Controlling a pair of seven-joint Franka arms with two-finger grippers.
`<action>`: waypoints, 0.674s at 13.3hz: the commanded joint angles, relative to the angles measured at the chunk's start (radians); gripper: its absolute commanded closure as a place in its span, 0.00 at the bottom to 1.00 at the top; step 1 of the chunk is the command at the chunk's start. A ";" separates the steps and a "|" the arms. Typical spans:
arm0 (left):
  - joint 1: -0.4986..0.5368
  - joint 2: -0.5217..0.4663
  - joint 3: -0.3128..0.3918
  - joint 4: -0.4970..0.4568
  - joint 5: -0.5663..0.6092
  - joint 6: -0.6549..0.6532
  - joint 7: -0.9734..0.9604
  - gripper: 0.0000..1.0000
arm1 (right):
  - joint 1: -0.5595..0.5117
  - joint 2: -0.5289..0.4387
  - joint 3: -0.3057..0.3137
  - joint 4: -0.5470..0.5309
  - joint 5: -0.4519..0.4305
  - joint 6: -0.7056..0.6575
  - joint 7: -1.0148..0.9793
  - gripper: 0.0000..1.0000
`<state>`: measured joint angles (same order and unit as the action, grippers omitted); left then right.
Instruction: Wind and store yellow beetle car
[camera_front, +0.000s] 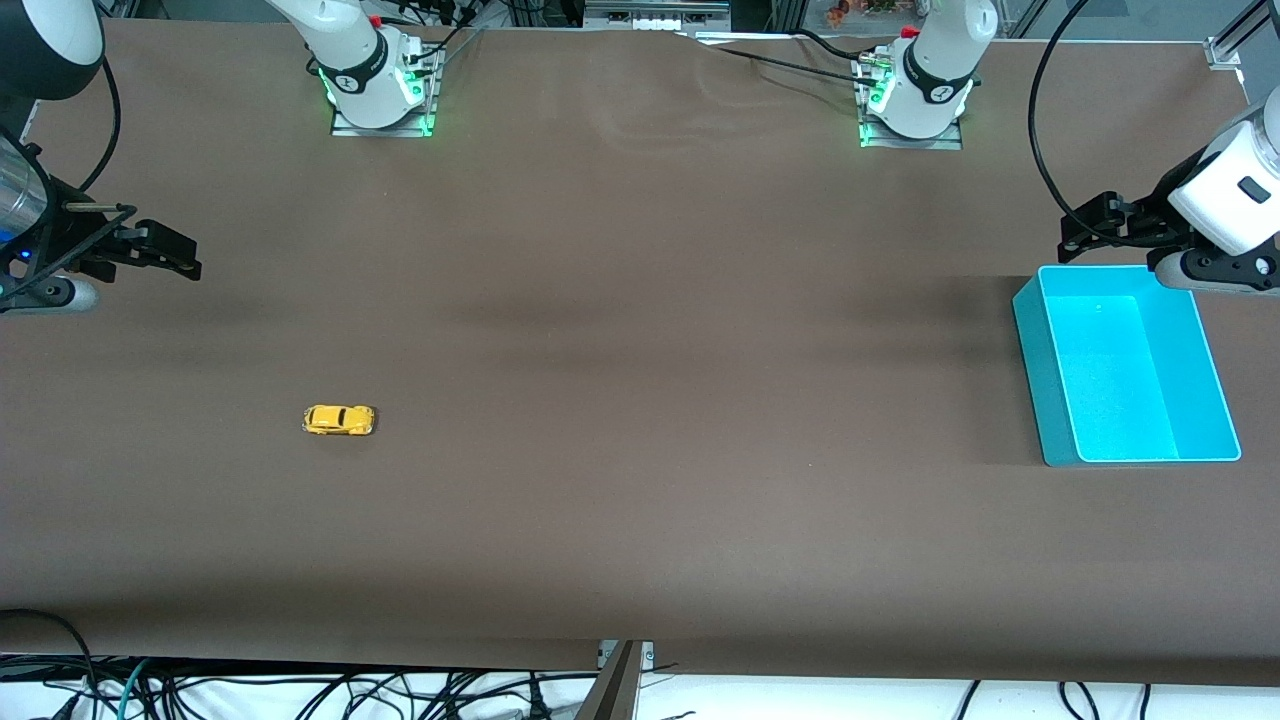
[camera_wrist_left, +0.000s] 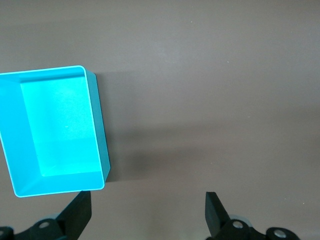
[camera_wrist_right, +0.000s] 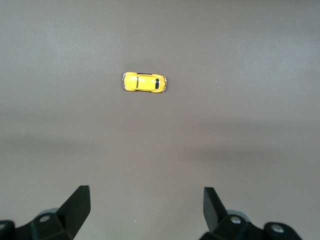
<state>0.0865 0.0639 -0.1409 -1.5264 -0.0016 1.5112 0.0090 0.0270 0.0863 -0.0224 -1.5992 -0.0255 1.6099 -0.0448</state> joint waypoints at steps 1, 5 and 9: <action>0.016 0.013 -0.012 0.032 -0.005 -0.023 0.026 0.00 | -0.003 0.000 0.005 0.008 0.006 0.001 0.006 0.00; 0.016 0.013 -0.012 0.032 -0.005 -0.025 0.026 0.00 | -0.009 0.006 0.002 0.013 0.010 0.002 -0.004 0.00; 0.016 0.013 -0.012 0.032 -0.005 -0.025 0.026 0.00 | -0.009 0.006 0.002 0.013 0.010 0.001 -0.006 0.00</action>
<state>0.0869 0.0639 -0.1410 -1.5264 -0.0016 1.5107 0.0090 0.0267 0.0871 -0.0226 -1.5991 -0.0255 1.6107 -0.0450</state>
